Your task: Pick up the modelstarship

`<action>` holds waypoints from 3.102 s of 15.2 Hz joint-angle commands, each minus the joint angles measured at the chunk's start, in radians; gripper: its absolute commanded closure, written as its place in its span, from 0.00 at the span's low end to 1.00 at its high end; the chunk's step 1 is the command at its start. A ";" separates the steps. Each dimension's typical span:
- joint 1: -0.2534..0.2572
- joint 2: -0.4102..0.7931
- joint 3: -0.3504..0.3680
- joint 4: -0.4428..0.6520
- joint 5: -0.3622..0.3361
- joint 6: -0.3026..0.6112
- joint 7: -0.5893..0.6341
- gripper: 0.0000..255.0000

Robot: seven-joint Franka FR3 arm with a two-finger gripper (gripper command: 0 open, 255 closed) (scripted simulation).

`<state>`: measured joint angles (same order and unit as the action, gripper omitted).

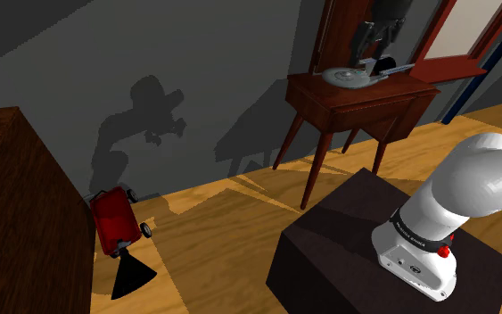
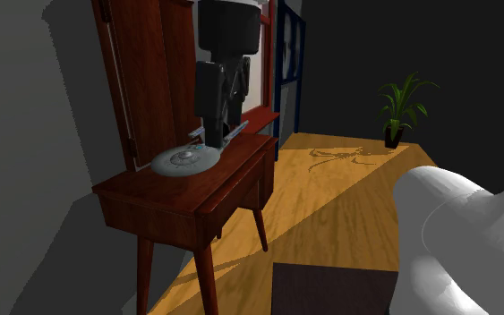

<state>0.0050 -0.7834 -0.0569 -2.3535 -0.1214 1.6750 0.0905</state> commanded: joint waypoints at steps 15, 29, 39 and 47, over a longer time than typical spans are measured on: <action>0.101 0.014 -0.481 0.036 -0.238 0.014 -0.853 0.00; 0.590 0.517 -1.218 0.471 -0.119 0.107 -1.790 0.00; 1.245 0.405 -1.815 0.633 -0.241 0.109 -1.919 0.00; 1.248 0.396 -1.823 0.606 -0.251 0.139 -1.911 1.00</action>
<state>1.2525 -0.3868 -1.8798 -1.7466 -0.3725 1.8138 -1.8209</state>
